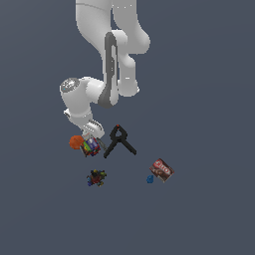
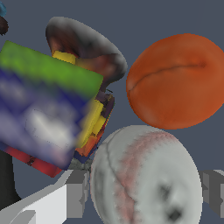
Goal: Pick up a designated object from a clutter of objects.
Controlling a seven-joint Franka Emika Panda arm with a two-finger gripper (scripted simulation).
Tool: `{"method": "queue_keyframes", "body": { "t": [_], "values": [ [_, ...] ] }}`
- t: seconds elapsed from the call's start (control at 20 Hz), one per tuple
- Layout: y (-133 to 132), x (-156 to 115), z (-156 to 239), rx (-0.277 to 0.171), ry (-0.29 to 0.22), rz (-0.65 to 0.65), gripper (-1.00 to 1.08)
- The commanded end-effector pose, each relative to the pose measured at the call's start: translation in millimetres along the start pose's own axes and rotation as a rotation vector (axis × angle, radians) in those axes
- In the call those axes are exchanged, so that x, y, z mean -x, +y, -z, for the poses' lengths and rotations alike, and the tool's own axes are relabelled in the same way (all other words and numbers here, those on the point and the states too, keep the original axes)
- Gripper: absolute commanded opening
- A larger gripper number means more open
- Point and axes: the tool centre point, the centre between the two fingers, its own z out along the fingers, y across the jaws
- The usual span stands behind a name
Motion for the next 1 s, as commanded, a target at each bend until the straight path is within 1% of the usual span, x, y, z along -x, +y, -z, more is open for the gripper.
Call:
{"method": "queue_keyframes", "body": {
  "t": [0.0,0.2,0.45,0.95],
  "values": [
    [-2,-1,6,-0.001,0.003,0.001,-1.0],
    [-6,-1,22,-0.001,0.002,0.001,-1.0],
    [-14,-2,53,0.0,0.002,0.001,-1.0],
    [-36,-5,144,0.004,0.001,-0.001,-1.0]
  ]
}}
